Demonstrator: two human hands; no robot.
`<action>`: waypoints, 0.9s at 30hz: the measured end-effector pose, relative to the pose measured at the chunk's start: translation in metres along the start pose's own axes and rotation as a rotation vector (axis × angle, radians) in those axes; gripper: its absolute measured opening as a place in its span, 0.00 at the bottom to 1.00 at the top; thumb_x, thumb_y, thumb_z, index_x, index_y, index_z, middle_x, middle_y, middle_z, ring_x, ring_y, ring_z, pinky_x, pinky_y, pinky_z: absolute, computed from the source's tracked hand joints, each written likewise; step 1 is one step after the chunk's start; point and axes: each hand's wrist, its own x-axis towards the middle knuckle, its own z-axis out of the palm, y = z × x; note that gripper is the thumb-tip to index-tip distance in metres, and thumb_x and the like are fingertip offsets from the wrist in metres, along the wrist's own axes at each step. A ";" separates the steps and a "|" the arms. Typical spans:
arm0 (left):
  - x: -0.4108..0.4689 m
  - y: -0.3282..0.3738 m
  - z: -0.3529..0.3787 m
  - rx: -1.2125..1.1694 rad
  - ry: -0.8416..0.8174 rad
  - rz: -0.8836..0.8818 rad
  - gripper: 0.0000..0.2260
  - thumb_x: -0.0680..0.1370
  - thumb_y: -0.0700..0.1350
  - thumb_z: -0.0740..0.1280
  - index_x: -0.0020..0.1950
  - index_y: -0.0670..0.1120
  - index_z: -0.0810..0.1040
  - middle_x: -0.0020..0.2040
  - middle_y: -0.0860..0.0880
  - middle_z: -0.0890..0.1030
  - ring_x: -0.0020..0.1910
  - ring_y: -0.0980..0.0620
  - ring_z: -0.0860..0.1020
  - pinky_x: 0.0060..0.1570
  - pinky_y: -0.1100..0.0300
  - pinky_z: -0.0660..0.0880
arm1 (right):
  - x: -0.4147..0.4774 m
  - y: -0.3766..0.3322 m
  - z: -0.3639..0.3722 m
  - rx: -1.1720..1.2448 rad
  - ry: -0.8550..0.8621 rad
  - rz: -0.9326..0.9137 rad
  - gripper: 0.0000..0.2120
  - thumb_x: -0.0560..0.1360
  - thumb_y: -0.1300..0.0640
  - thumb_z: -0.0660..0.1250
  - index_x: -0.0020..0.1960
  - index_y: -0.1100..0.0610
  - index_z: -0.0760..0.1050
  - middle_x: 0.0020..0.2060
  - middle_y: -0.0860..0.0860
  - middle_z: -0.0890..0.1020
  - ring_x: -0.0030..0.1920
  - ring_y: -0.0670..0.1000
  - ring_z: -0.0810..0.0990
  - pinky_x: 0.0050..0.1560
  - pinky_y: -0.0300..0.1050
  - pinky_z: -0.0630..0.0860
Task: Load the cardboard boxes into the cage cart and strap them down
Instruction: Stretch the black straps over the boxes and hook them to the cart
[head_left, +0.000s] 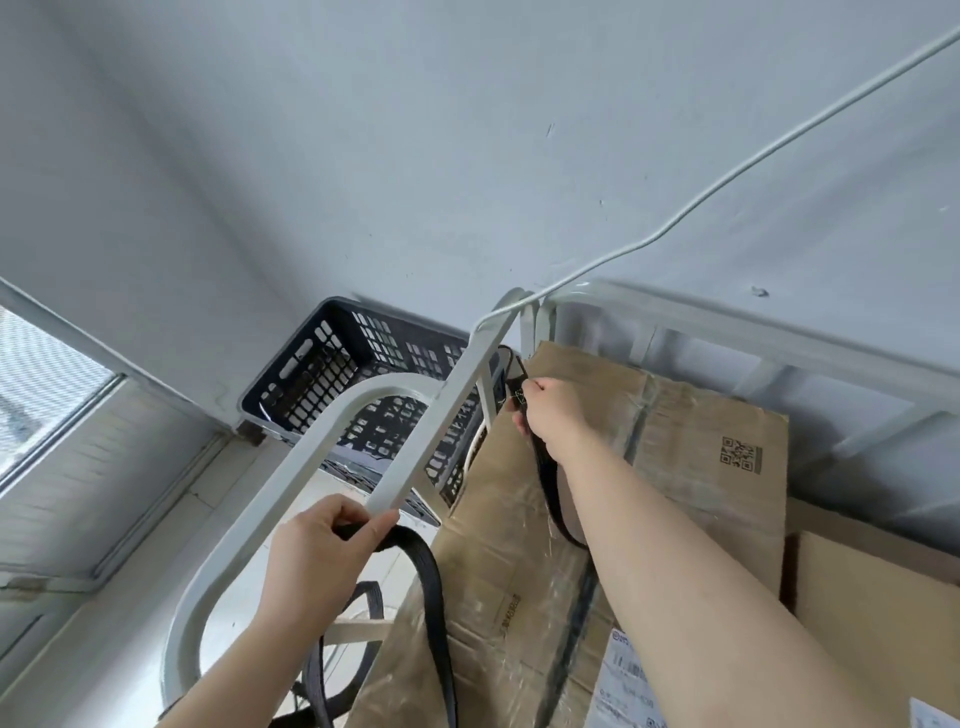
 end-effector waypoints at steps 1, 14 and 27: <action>0.000 0.000 0.001 -0.016 -0.006 -0.002 0.10 0.69 0.50 0.76 0.34 0.46 0.79 0.30 0.49 0.80 0.30 0.53 0.77 0.21 0.68 0.68 | 0.008 0.001 0.004 -0.059 -0.024 -0.013 0.13 0.80 0.54 0.55 0.50 0.59 0.77 0.36 0.55 0.84 0.24 0.49 0.75 0.29 0.42 0.72; -0.013 -0.003 -0.005 0.083 -0.112 0.045 0.13 0.70 0.55 0.74 0.33 0.48 0.77 0.28 0.51 0.79 0.28 0.52 0.77 0.31 0.58 0.73 | -0.085 0.022 -0.074 -0.291 -0.211 0.057 0.14 0.80 0.52 0.61 0.45 0.62 0.78 0.26 0.50 0.66 0.22 0.47 0.61 0.24 0.39 0.60; -0.201 -0.015 -0.039 0.343 -0.417 0.262 0.20 0.72 0.61 0.69 0.33 0.44 0.76 0.28 0.48 0.77 0.29 0.52 0.77 0.28 0.60 0.65 | -0.362 0.085 -0.255 -0.326 0.077 0.002 0.15 0.79 0.53 0.63 0.46 0.66 0.78 0.21 0.49 0.67 0.22 0.48 0.65 0.32 0.41 0.67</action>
